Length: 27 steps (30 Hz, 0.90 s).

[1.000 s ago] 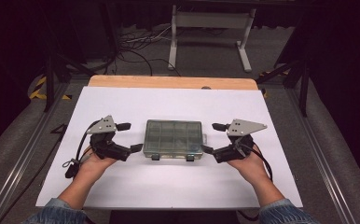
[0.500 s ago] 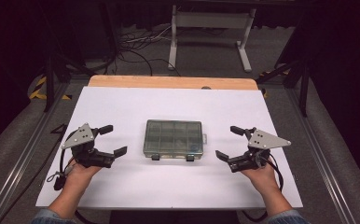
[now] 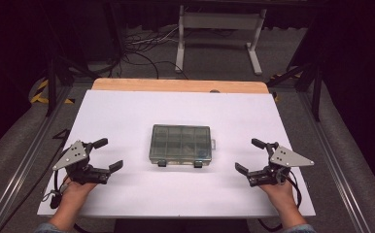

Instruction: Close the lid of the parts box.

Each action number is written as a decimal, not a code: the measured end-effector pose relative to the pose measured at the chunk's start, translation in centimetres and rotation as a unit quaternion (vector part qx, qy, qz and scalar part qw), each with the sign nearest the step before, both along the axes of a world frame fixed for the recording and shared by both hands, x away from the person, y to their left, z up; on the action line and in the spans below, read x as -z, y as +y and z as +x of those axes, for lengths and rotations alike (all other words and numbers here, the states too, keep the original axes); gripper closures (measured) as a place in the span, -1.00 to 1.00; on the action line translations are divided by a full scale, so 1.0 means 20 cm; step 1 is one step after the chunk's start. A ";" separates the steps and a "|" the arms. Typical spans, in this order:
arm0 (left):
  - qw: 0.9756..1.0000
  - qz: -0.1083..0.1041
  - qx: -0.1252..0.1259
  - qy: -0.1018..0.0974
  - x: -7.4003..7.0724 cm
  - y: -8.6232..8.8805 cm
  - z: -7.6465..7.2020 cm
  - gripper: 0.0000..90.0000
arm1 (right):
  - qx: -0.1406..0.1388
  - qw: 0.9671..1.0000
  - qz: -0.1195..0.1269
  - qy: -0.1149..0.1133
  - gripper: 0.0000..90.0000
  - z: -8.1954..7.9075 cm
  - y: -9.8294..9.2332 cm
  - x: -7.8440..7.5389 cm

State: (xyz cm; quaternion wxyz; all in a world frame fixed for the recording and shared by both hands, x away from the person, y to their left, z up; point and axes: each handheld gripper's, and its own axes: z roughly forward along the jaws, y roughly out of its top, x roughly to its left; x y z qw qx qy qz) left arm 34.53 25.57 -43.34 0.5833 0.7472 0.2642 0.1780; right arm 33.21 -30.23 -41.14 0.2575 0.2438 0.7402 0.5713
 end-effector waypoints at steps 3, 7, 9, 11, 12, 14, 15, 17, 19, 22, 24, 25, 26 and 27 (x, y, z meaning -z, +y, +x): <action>1.000 -0.003 -0.009 0.000 0.04 0.02 -0.01 -0.92 | 0.003 1.000 0.000 0.004 -0.99 0.01 -0.02 0.05; 1.000 0.004 -0.010 0.010 0.08 0.02 -0.01 -0.92 | 0.007 1.000 0.004 0.010 -0.99 0.01 -0.04 0.10; 1.000 0.012 -0.011 0.013 0.10 0.02 0.00 -0.93 | 0.008 1.000 0.010 0.012 -0.99 0.00 -0.04 0.13; 1.000 0.013 -0.016 0.014 0.11 0.02 0.00 -0.94 | 0.009 1.000 0.011 0.012 -0.99 0.00 -0.04 0.14; 1.000 0.014 -0.017 0.015 0.12 0.02 0.00 -0.95 | 0.011 1.000 0.007 0.012 -1.00 0.00 -0.03 0.16; 1.000 0.004 -0.020 0.019 0.13 0.03 0.01 -0.96 | 0.018 1.000 0.003 0.010 -0.99 0.00 -0.02 0.17; 1.000 0.002 -0.023 0.015 0.13 0.03 0.01 -0.96 | 0.018 1.000 0.005 0.009 -0.99 0.00 -0.02 0.17; 0.999 -0.007 -0.027 0.018 0.13 0.03 0.00 -0.96 | 0.021 1.000 0.007 0.008 -0.99 0.00 -0.02 0.17; 0.999 -0.011 -0.025 0.019 0.13 0.03 0.00 -0.96 | 0.026 1.000 0.011 0.008 -1.00 0.00 -0.03 0.17; 0.999 -0.014 -0.026 0.017 0.13 0.03 0.00 -0.96 | 0.030 0.999 0.018 0.007 -0.99 0.00 -0.04 0.17; 0.999 -0.016 -0.024 0.018 0.13 0.04 0.00 -0.96 | 0.033 0.999 0.020 0.008 -1.00 0.00 -0.04 0.17; 0.999 -0.018 -0.025 0.018 0.13 0.04 0.00 -0.96 | 0.034 0.999 0.020 0.008 -0.99 0.00 -0.04 0.17; 0.999 -0.018 -0.024 0.018 0.13 0.04 0.00 -0.97 | 0.033 0.999 0.021 0.007 -0.99 0.00 -0.04 0.17; 0.999 -0.018 -0.024 0.018 0.13 0.04 0.00 -0.97 | 0.033 0.999 0.021 0.007 -0.99 0.00 -0.04 0.17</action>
